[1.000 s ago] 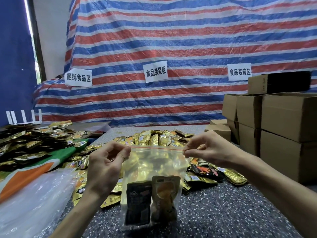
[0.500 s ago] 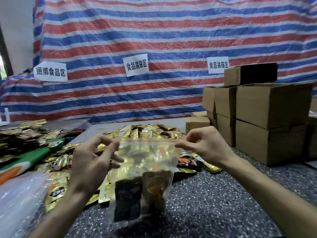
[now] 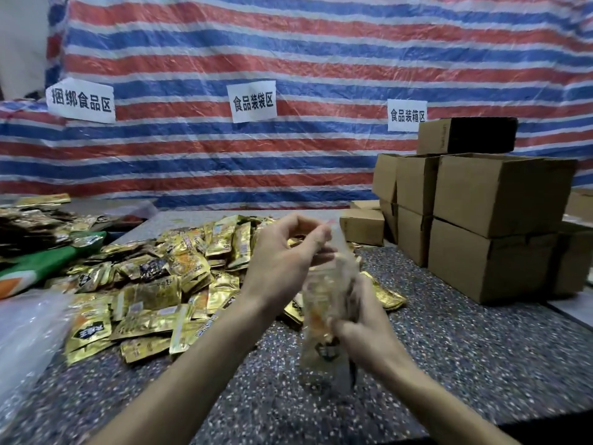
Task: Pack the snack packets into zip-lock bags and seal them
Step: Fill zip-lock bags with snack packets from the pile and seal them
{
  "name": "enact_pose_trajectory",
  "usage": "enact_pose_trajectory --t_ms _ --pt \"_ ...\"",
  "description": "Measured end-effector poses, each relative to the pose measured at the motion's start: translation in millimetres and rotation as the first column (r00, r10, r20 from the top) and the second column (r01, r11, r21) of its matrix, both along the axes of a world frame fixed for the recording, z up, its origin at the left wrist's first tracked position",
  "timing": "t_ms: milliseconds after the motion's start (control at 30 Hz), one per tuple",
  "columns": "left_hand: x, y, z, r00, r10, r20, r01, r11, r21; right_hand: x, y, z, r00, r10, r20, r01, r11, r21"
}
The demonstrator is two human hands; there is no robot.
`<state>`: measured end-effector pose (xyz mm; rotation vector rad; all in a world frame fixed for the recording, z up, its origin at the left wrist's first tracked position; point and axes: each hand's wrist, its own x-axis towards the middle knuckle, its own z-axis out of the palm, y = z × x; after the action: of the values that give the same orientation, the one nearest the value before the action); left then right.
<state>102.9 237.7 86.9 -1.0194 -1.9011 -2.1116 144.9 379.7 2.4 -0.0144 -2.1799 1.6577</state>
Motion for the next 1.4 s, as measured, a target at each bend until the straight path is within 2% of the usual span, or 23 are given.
enact_pose_trajectory --t_ms 67,133,200,267,300,333,400,467,533,600,633,700,800,867,933,1000,1067,1167,1300,1400 --pt "-4.8 -7.9 -7.3 0.998 0.069 -0.013 -0.07 0.996 -0.058 -2.6 30.9 18.3 0.986 -0.155 0.054 0.15 0.985 0.084" --pt "-8.7 -18.9 -17.4 0.994 0.107 0.01 -0.105 0.986 -0.126 -9.8 64.7 37.9 0.922 -0.38 0.071 0.35 0.899 0.264" --pt "-11.5 -30.6 -28.5 0.992 0.108 0.07 -0.094 0.98 -0.173 -23.7 95.9 51.2 0.784 -0.616 0.074 0.494 0.692 0.526" --pt "-15.3 -40.8 -39.3 0.986 0.13 0.103 -0.106 0.972 -0.208 -40.2 121.1 52.5 0.65 -0.759 0.039 0.542 0.499 0.676" --pt "-17.7 -45.4 -44.6 0.983 0.148 0.107 -0.121 0.967 -0.224 -48.2 130.2 49.7 0.627 -0.779 0.034 0.532 0.459 0.712" --pt "-20.3 -49.8 -49.4 0.98 0.166 0.111 -0.136 0.962 -0.237 -56.0 136.8 43.8 0.639 -0.767 0.054 0.49 0.461 0.74" --pt "-26.0 -58.6 -57.5 0.973 0.194 0.122 -0.159 0.955 -0.251 -69.7 144.5 25.1 0.702 -0.677 0.22 0.289 0.554 0.781" --pt "-31.7 -68.6 -64.4 0.966 0.215 0.143 -0.174 0.952 -0.253 -79.5 140.5 5.6 0.695 -0.624 0.356 0.114 0.585 0.803" --pt "-36.8 -81.5 -70.2 0.96 0.238 0.145 -0.194 0.944 -0.266 -88.1 124.3 -6.0 0.703 -0.649 0.291 0.096 0.492 0.865" --pt "-41.8 -98.2 -75.7 0.953 0.274 0.131 -0.228 0.931 -0.285 -96.9 97.3 -9.2 0.754 -0.643 0.135 0.189 0.409 0.893" --pt "-44.6 -106.5 -78.5 0.947 0.299 0.117 -0.254 0.92 -0.297 -100.2 81.4 -8.5 0.795 -0.602 0.072 0.235 0.416 0.878" --pt "-51.9 -125.1 -85.2 0.916 0.4 0.041 -0.361 0.864 -0.352 -105.1 47.5 -5.7 0.886 -0.464 -0.002 0.266 0.504 0.822" --pt "-65.4 -160.3 -96.1 0.791 0.6 -0.121 -0.582 0.676 -0.452 -109.6 -4.1 -2.6 0.976 -0.219 -0.016 0.164 0.683 0.712" --pt "-75.4 -189.2 -102.9 0.641 0.734 -0.224 -0.715 0.467 -0.52 -109.6 -34.9 -4.7 0.995 -0.103 -0.007 0.082 0.738 0.669" --pt "-86.7 -223.2 -108.8 0.466 0.815 -0.345 -0.77 0.181 -0.612 -109.6 -59.8 -10.9 1.0 -0.012 -0.011 0.016 0.768 0.64" --pt "-98.0 -255.1 -113.6 0.348 0.824 -0.447 -0.689 -0.098 -0.718 -109.6 -74.8 -21.0 0.999 0.046 -0.017 -0.025 0.781 0.624" --pt "-104.2 -284.2 -117.7 0.286 0.846 -0.449 -0.549 -0.24 -0.801 -109.7 -84.1 -32.1 0.996 0.085 -0.034 -0.047 0.791 0.611" --pt "-106.2 -316.1 -126.0 0.242 0.885 -0.399 -0.462 -0.256 -0.849 -109.3 -88.7 -46.9 0.989 0.136 -0.051 -0.082 0.815 0.574" --pt "-104.2 -332.6 -127.6 0.174 0.889 -0.424 -0.571 -0.26 -0.779 -107.6 -81.1 -64.7 0.988 0.149 -0.048 -0.098 0.826 0.556" --pt "-103.5 -332.6 -121.9 0.16 0.92 -0.357 -0.553 -0.216 -0.805 -105.7 -72.2 -75.5 0.99 0.14 -0.021 -0.108 0.838 0.534"
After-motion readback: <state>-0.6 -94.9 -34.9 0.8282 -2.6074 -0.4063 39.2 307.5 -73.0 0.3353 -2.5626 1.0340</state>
